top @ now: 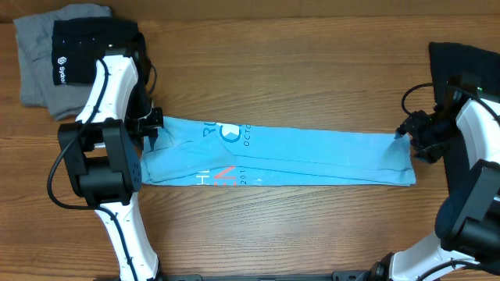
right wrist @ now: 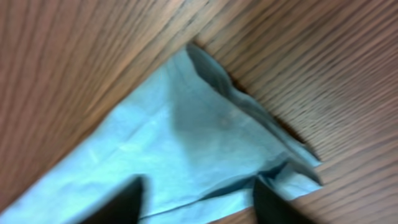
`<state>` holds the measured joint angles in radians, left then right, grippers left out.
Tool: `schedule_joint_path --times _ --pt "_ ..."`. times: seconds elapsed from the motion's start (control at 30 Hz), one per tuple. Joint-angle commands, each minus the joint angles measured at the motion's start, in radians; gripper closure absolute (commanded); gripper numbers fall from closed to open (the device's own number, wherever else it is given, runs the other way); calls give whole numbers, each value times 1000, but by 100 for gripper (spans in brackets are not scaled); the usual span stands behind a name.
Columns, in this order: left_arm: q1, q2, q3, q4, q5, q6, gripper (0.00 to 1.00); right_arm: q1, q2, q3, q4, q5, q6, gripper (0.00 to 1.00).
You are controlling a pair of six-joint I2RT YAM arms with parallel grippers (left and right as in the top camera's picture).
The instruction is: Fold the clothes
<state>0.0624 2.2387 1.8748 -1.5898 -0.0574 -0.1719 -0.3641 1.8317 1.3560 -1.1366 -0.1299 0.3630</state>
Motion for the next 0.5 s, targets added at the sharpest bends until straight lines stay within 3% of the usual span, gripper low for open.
schedule_joint_path --times 0.0,0.03,0.17,0.47 --pt "-36 -29 43 45 180 68 94 10 -19 24 6 -64 -28 89" --pt "-49 -29 39 55 225 95 96 18 -18 24 5 -70 -27 96" --pt "-112 -28 0 72 264 138 96 67 -18 6 14 -73 -35 96" --pt "-196 -28 -130 185 261 96 96 140 -16 -86 119 -48 12 96"
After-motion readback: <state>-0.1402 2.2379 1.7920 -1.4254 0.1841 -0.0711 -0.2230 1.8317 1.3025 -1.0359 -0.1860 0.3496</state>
